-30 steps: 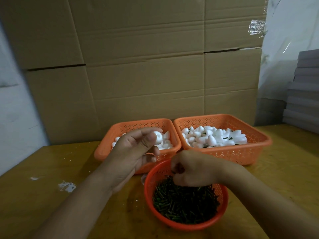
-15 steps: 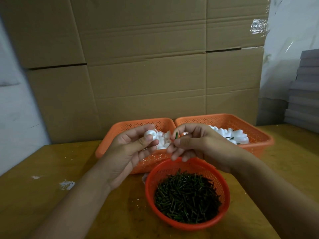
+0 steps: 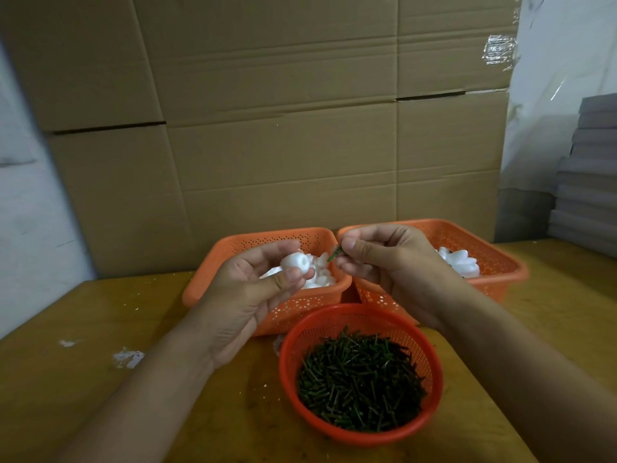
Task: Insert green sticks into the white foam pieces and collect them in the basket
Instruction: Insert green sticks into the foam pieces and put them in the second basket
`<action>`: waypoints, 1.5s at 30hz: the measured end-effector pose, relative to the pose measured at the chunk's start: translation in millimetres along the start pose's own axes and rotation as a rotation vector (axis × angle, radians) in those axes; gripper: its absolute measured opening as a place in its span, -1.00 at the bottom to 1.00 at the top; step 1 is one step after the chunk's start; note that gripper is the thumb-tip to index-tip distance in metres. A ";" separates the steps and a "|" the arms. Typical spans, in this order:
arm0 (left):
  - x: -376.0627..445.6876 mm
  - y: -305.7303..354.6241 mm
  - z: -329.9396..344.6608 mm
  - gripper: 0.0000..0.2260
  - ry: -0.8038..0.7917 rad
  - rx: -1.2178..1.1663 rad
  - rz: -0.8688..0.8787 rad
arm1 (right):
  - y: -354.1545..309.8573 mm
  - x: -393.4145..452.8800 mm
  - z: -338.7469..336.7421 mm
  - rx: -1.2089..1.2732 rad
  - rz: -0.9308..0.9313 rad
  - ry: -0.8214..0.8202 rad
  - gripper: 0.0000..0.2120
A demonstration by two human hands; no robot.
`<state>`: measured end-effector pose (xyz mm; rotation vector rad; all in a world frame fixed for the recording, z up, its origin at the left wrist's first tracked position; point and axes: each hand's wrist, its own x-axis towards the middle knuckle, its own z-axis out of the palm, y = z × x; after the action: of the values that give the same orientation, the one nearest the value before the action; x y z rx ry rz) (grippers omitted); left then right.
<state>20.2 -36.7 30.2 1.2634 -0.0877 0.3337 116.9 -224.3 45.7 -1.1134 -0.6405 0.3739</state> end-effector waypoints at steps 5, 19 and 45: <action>-1.7 -1.3 6.1 -0.72 0.004 0.091 0.053 | 1.8 -1.7 5.0 -0.029 -0.016 0.016 -0.88; -0.9 -3.6 6.1 -0.72 0.003 0.236 0.100 | 4.5 -3.6 9.1 -0.222 -0.048 -0.016 -0.95; -1.9 0.1 7.0 -0.68 -0.003 0.307 0.146 | 10.5 -5.3 14.1 -0.411 -0.099 -0.058 -0.91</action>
<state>19.2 -43.6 32.0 1.5654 -0.1356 0.4846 104.2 -213.1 38.7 -1.4582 -0.8442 0.1923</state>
